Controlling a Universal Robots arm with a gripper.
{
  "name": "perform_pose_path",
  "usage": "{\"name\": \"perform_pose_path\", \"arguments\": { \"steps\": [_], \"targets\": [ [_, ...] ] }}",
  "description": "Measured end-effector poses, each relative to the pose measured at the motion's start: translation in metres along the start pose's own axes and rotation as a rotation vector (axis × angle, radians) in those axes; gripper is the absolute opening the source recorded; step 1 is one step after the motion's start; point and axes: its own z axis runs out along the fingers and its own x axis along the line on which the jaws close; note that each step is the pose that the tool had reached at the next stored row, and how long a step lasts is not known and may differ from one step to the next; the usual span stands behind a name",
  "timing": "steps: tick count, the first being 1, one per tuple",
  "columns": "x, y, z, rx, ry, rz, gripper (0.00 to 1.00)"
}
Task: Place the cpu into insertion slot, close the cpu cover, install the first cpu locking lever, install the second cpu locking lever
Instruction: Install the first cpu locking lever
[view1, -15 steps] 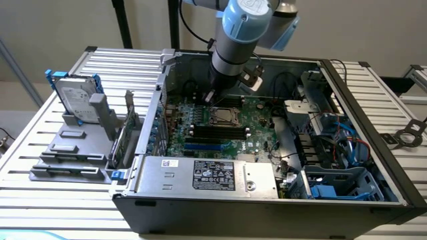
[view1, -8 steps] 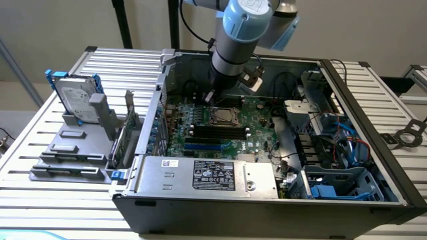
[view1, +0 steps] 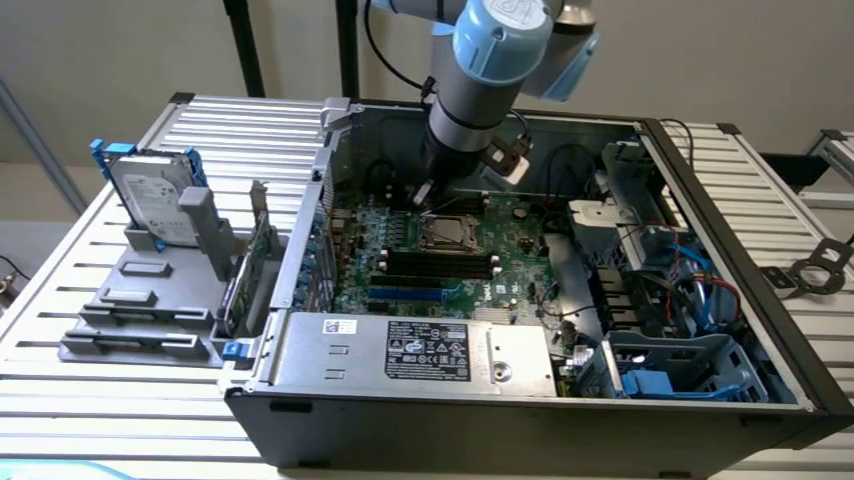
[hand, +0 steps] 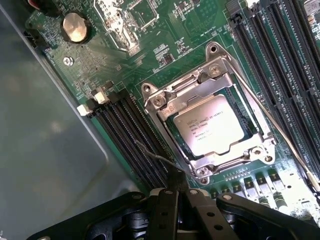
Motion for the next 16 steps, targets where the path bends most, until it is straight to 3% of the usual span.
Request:
{"name": "perform_pose_path", "arguments": {
  "steps": [8,16],
  "targets": [
    [0.003,0.0068,0.0019,-0.0010,-0.0053,0.007,0.11],
    [0.005,0.0128,0.0053,-0.0058,-0.0127,0.014,0.11]
  ]
}}
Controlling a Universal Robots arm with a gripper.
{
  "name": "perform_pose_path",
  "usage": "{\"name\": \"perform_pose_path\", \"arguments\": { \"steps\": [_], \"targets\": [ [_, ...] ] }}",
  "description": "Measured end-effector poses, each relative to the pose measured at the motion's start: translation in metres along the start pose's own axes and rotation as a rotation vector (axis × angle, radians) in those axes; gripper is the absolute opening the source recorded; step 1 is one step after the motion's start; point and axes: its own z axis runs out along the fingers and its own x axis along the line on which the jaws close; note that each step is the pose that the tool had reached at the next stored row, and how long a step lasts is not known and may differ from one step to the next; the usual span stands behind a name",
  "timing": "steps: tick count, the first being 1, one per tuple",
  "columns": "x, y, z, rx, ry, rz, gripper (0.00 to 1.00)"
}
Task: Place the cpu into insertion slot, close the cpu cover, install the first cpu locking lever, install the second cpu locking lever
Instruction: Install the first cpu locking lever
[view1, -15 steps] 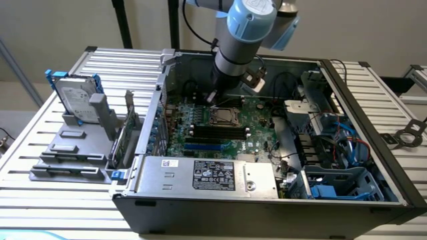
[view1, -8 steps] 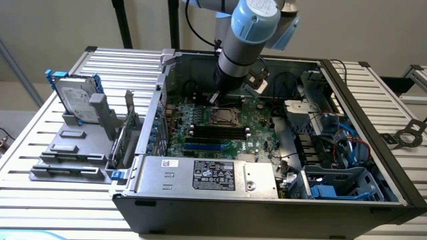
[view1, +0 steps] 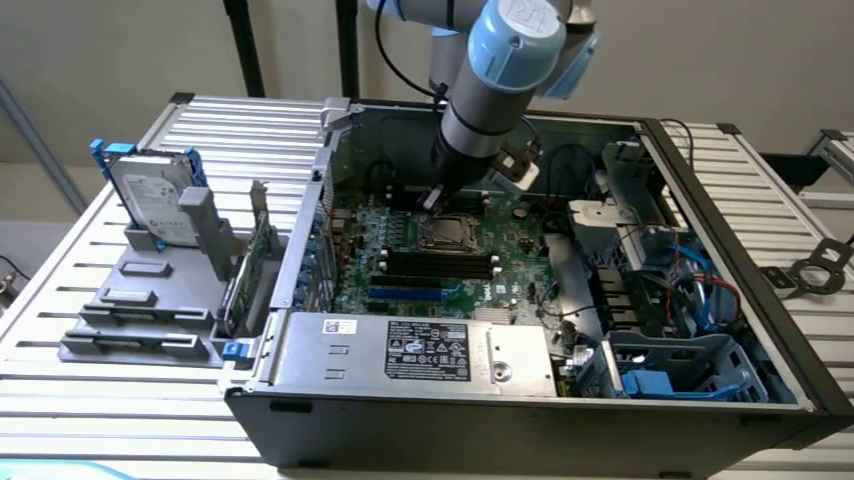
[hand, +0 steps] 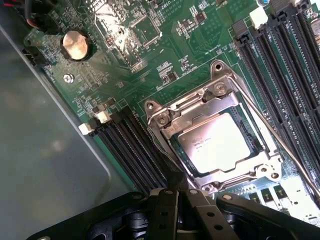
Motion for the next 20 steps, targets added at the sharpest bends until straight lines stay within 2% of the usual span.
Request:
{"name": "perform_pose_path", "arguments": {
  "steps": [6,15,20],
  "targets": [
    [0.003,0.0058,0.0007,-0.0035,-0.0078,0.003,0.11],
    [0.012,0.0192,0.0000,0.0004,-0.0124,0.005,0.11],
    [0.014,0.0217,-0.0009,0.0037,-0.0137,0.006,0.11]
  ]
}}
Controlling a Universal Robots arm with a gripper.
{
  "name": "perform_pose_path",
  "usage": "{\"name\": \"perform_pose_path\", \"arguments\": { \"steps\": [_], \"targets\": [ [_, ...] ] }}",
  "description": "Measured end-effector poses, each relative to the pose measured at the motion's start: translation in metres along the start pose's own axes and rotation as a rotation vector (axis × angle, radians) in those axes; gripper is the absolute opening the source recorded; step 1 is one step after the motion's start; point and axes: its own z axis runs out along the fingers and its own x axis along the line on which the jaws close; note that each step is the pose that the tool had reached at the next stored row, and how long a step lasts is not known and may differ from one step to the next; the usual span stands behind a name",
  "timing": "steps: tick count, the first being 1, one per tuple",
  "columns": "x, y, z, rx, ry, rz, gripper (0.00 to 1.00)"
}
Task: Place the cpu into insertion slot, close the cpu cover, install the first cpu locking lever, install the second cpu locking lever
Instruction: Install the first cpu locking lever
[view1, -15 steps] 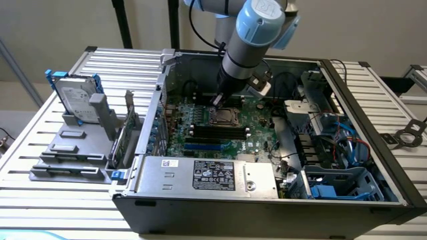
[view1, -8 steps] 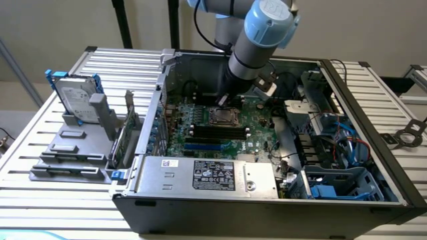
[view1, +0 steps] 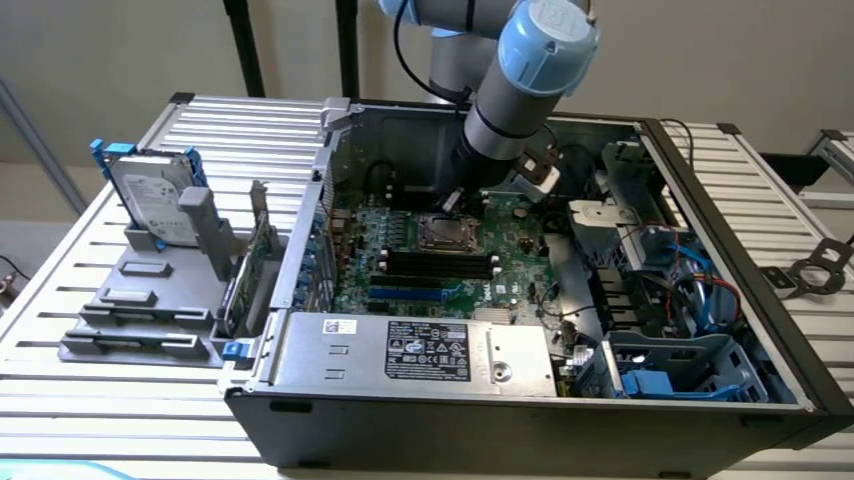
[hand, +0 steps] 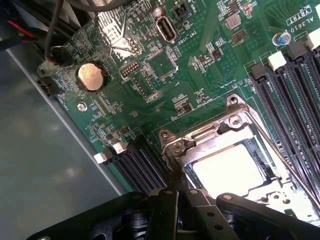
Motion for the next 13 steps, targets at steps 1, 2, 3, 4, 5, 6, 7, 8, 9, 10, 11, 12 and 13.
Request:
{"name": "perform_pose_path", "arguments": {
  "steps": [1,2,3,4,5,6,7,8,9,10,11,12,13],
  "targets": [
    [0.000,-0.0005,-0.0016,0.0010,-0.0005,0.000,0.11],
    [0.001,-0.0013,-0.0045,0.0022,-0.0015,0.001,0.11],
    [0.001,-0.0024,-0.0079,0.0031,-0.0022,0.001,0.11],
    [0.002,-0.0034,-0.0115,0.0039,-0.0027,0.002,0.11],
    [0.002,-0.0040,-0.0142,0.0045,-0.0030,0.002,0.11],
    [0.003,-0.0049,-0.0167,0.0047,-0.0033,0.002,0.11],
    [0.002,-0.0060,-0.0186,0.0048,-0.0035,0.002,0.11],
    [0.002,-0.0077,-0.0194,0.0049,-0.0035,0.002,0.11],
    [0.000,-0.0100,-0.0194,0.0049,-0.0034,0.001,0.11],
    [-0.001,-0.0127,-0.0192,0.0051,-0.0032,0.001,0.11],
    [-0.003,-0.0156,-0.0190,0.0053,-0.0031,0.001,0.11],
    [-0.005,-0.0185,-0.0187,0.0054,-0.0032,0.000,0.11],
    [-0.007,-0.0212,-0.0185,0.0054,-0.0033,0.000,0.11]
  ]
}}
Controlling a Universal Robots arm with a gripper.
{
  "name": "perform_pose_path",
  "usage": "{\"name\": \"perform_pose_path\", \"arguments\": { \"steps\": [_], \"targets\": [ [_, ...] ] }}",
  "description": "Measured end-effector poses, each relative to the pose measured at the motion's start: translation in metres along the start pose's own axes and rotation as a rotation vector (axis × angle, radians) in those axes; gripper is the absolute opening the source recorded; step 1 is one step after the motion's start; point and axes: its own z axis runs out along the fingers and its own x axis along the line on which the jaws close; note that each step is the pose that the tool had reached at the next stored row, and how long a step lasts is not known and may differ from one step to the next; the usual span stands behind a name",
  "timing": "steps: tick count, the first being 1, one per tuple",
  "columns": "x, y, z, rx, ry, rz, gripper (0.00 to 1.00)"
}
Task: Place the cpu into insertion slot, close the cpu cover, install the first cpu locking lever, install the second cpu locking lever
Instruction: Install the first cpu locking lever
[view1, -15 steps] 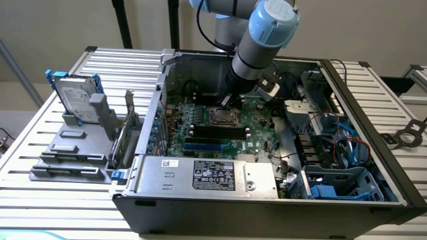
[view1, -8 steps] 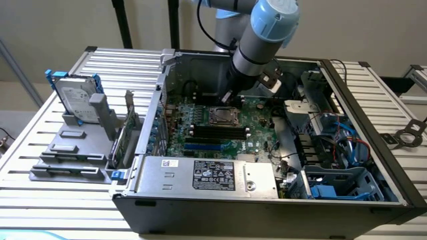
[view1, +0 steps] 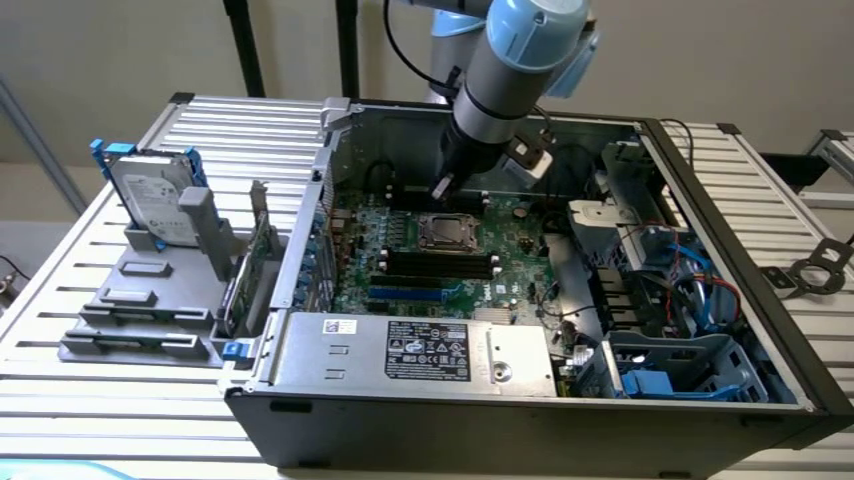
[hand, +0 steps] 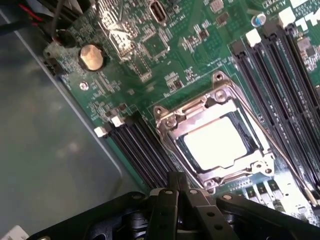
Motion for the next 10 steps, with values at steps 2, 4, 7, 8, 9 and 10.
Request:
{"name": "perform_pose_path", "arguments": {
  "steps": [2,4,7,8,9,10],
  "targets": [
    [-0.0031,-0.0053,0.0009,0.0003,0.0001,0.000,0.11],
    [-0.0042,-0.0080,0.0016,0.0003,0.0002,-0.001,0.11],
    [-0.0043,-0.0080,0.0015,0.0006,-0.0005,-0.002,0.11],
    [-0.0043,-0.0081,0.0015,0.0007,-0.0007,-0.003,0.11],
    [-0.0043,-0.0081,0.0015,0.0007,-0.0008,-0.003,0.11],
    [-0.0043,-0.0081,0.0015,0.0008,-0.0009,-0.004,0.11]
  ]
}}
